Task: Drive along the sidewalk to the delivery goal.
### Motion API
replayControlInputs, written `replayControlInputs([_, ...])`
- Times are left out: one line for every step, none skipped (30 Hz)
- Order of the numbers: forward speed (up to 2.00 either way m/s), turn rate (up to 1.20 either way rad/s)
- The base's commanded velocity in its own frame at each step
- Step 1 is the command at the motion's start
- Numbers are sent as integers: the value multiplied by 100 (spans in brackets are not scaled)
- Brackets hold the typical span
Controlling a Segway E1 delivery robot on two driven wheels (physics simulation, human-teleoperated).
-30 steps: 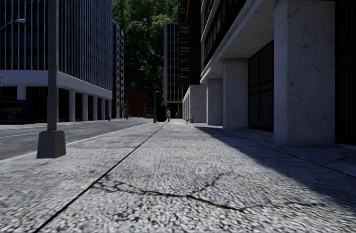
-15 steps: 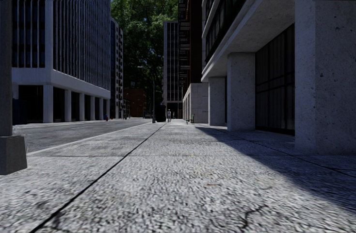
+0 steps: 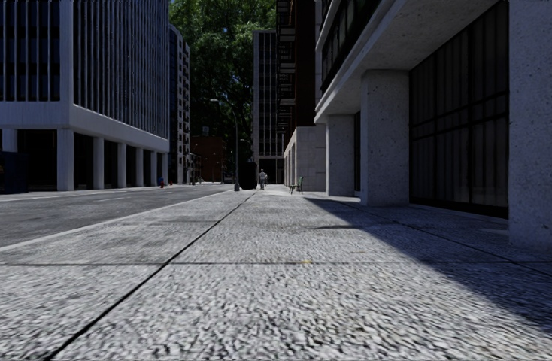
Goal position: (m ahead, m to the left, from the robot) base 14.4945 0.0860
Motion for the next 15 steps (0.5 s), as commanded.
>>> replayControlInputs([200, 0])
replayControlInputs([200, 0])
replayControlInputs([200, 0])
replayControlInputs([200, 0])
replayControlInputs([200, 0])
replayControlInputs([200, 0])
replayControlInputs([200, 0])
replayControlInputs([200, 0])
replayControlInputs([200, 0])
replayControlInputs([200, 0])
replayControlInputs([200, 0])
replayControlInputs([200, 0])
replayControlInputs([200, 0])
replayControlInputs([200, 0])
replayControlInputs([200, 0])
